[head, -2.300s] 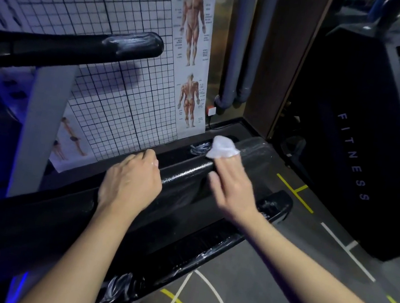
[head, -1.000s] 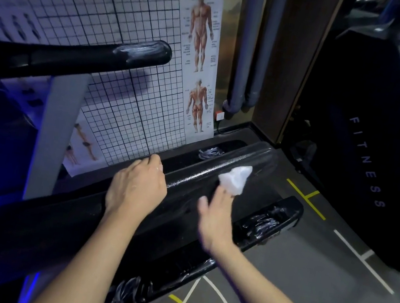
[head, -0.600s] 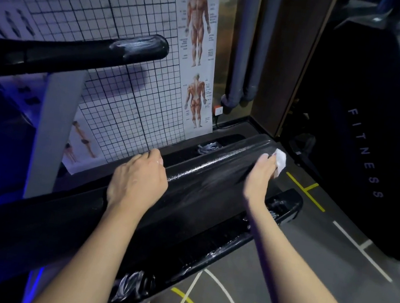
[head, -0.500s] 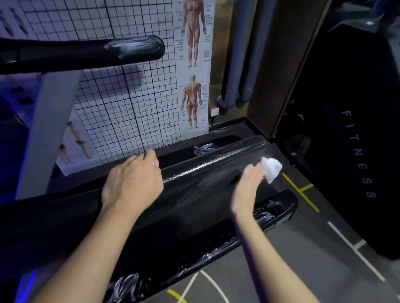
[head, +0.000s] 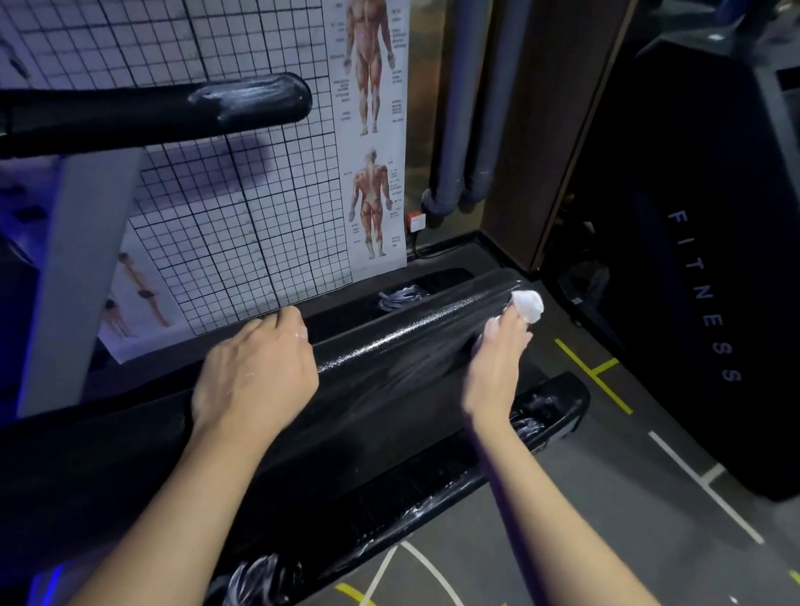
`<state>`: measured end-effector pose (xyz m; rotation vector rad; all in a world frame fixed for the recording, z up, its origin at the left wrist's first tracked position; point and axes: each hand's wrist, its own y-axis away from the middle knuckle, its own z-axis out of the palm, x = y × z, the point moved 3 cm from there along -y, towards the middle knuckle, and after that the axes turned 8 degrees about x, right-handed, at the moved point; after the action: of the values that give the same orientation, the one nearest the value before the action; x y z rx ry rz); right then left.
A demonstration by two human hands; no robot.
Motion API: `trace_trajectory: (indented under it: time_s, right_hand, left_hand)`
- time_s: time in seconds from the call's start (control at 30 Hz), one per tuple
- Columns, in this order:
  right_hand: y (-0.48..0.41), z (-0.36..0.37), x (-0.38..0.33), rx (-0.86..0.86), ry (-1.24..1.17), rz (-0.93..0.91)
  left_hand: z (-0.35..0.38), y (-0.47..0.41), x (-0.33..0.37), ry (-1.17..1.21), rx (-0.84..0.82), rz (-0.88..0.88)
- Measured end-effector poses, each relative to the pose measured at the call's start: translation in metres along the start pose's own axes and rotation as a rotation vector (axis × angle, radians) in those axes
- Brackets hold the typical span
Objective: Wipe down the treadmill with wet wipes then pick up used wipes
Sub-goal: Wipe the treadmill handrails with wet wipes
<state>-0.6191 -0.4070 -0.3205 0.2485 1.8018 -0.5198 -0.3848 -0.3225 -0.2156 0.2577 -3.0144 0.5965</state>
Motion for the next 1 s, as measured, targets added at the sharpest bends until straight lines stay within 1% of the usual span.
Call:
trace_trajectory:
  time_s: [0.1,0.2,0.27,0.37,0.43,0.5,0.57,0.6,0.67,0.73,0.77,0.83,0.87,0.9,0.93,0.97,1.0]
  right_hand:
    - [0.008,-0.003,0.010,0.009,0.066,0.037]
    - [0.039,-0.013,0.014,0.093,0.043,0.047]
    - [0.060,-0.020,0.019,0.116,0.045,0.026]
    - [0.079,-0.028,0.019,0.124,-0.026,0.096]
    - [0.076,-0.034,0.015,0.143,-0.102,0.139]
    - [0.062,-0.040,0.003,0.216,-0.160,0.094]
    - [0.046,-0.039,-0.012,0.313,-0.096,0.001]
    - [0.040,-0.034,-0.019,0.329,-0.056,-0.031]
    - [0.045,-0.014,-0.027,0.293,-0.051,-0.033]
    - [0.069,0.008,-0.034,0.233,-0.070,-0.032]
    - [0.088,0.016,-0.037,0.206,-0.085,-0.064]
    - [0.129,0.034,-0.042,0.099,-0.116,-0.199]
    - [0.152,0.041,-0.044,0.015,-0.141,-0.261]
    - [0.173,0.047,-0.044,-0.074,-0.129,-0.327]
    - [0.192,0.052,-0.044,-0.182,-0.124,-0.390]
    - [0.205,0.056,-0.043,-0.302,-0.132,-0.445]
    - [0.214,0.057,-0.043,-0.371,-0.155,-0.509]
  left_hand:
    - [0.000,0.000,0.000,-0.005,-0.005,0.002]
    - [0.000,0.000,0.000,-0.005,-0.007,0.004]
    - [0.001,0.000,0.000,-0.003,-0.003,0.004]
    - [0.001,0.000,-0.001,-0.003,0.001,0.011]
    - [0.002,0.001,-0.001,0.001,0.011,0.018]
    - [0.001,0.001,-0.001,0.009,0.023,0.023]
    - [0.002,0.000,-0.001,0.012,0.011,0.019]
    - [0.001,0.000,-0.001,0.013,0.005,0.015]
    - [0.001,0.000,-0.002,0.020,0.005,0.008]
    - [-0.001,0.000,-0.002,0.070,0.003,-0.003]
    - [-0.002,0.000,-0.003,0.112,0.005,-0.017]
    - [-0.006,0.002,-0.007,0.291,0.043,-0.095]
    - [-0.011,0.005,-0.011,0.394,0.086,-0.151]
    - [-0.017,0.010,-0.018,0.444,0.133,-0.195]
    - [-0.023,0.016,-0.026,0.409,0.167,-0.208]
    - [-0.030,0.022,-0.036,0.309,0.185,-0.193]
    - [-0.035,0.027,-0.047,0.202,0.190,-0.170]
